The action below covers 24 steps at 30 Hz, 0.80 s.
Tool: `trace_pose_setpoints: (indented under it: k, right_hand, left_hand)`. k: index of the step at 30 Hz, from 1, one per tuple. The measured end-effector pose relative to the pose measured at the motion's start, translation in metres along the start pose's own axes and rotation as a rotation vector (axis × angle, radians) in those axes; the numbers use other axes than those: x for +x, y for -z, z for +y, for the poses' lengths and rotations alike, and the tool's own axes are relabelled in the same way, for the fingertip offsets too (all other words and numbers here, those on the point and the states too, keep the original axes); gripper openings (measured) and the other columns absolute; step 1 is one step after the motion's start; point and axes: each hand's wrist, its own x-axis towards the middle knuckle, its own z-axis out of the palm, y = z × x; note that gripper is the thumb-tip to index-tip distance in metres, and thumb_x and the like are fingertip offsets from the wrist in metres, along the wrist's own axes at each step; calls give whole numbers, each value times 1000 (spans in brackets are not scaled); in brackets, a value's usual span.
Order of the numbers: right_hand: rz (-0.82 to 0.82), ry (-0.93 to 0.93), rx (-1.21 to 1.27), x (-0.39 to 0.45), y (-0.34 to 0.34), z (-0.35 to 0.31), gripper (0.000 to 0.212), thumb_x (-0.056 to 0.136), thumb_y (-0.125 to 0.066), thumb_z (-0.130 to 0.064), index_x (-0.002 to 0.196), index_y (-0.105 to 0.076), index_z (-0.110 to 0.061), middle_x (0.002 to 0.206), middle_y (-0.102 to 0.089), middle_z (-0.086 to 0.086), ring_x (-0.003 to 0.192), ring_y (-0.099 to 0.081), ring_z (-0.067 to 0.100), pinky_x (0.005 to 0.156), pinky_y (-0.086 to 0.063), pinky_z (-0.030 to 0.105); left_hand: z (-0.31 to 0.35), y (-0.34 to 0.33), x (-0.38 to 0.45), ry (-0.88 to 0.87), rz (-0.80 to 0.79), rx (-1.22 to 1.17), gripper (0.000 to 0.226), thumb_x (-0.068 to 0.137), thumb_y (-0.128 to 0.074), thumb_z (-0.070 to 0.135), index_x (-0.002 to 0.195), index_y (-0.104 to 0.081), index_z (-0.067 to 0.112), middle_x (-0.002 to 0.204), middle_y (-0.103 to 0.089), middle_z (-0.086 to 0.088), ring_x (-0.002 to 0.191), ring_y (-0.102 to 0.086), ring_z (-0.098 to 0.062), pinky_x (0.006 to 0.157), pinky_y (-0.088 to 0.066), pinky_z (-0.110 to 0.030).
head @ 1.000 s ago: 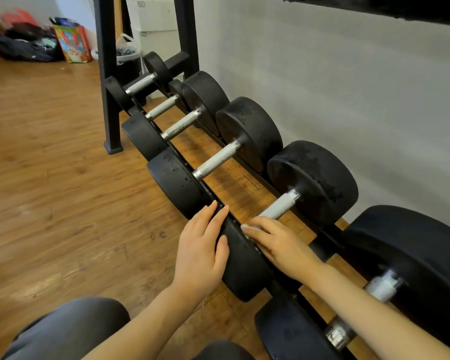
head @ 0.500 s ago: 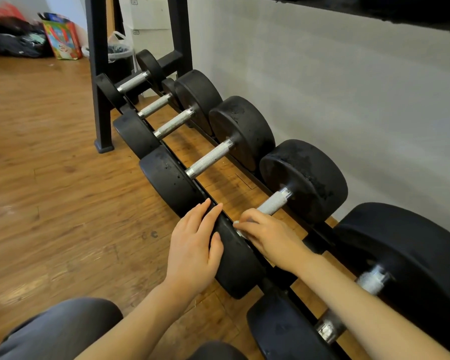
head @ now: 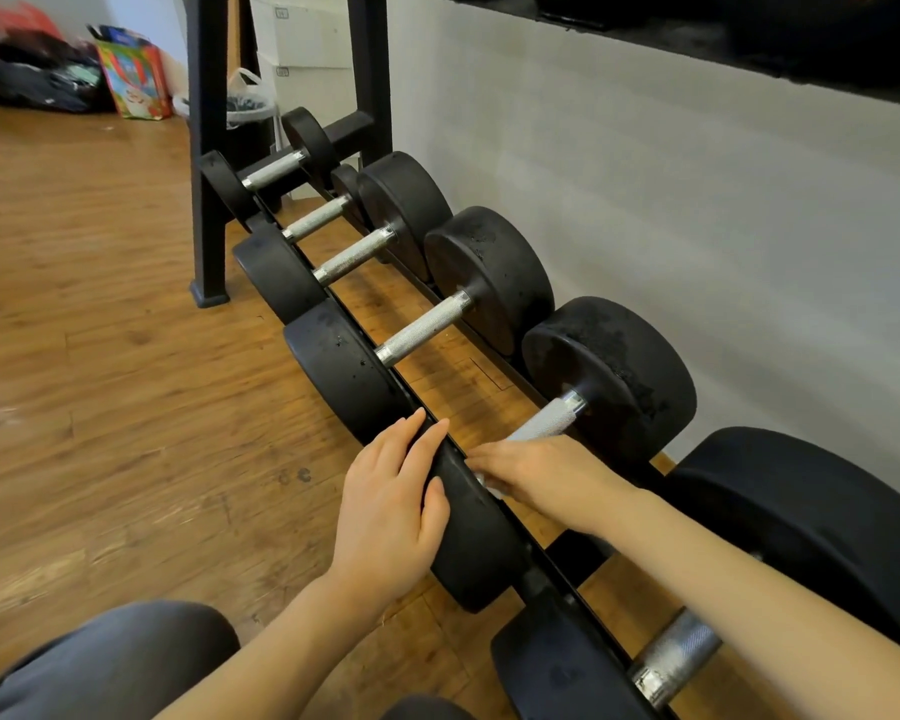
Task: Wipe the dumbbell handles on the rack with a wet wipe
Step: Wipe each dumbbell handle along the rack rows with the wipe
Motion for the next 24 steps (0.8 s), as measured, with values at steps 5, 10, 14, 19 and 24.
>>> trace_pose_setpoints:
  k: [5,10,14,19,24]
  right_hand:
    - [260,-15,-2,-12,-8,2,37,95,-47,-32,122,-67,-17,123,-67,-4,99,-68,16,72,-60,37]
    - [405,-28,184,-22,-31,-14,36,88,-59,-18,123,-67,-12,122,-67,1,102,-66,11,84,-58,31]
    - [452,-65,42,-22,-30,-5,34,94,-52,-27,121,-68,-15,127,-64,1,94,-66,16,71,-59,35]
    - [489,-78,-94,-24,-37,-13,38,98,-38,-52,105,-65,-26,99,-65,-11,91,-61,10,80,-54,39]
    - [538,-147,-79,-25,-30,-16,26,94,-54,-26,114,-66,-14,99,-59,4,88,-54,19,68,-46,30]
  left_hand:
    - [0,1,0,-2,0,-7,54,94,-34,34,144,-49,22,150,-45,-1,140,-38,-21,112,-24,-36]
    - [-1,0,1,-2,-2,-9,54,93,-34,34,143,-50,21,150,-46,-2,140,-39,-21,112,-26,-38]
    - [0,1,1,1,-8,-17,54,94,-33,35,144,-49,22,150,-45,-2,140,-38,-21,112,-26,-39]
    - [1,2,2,0,-11,-18,55,93,-32,35,144,-49,21,150,-45,-2,139,-39,-21,112,-28,-39]
    - [3,3,2,-4,-11,-9,55,93,-32,35,143,-50,20,149,-46,-3,139,-39,-22,111,-26,-38]
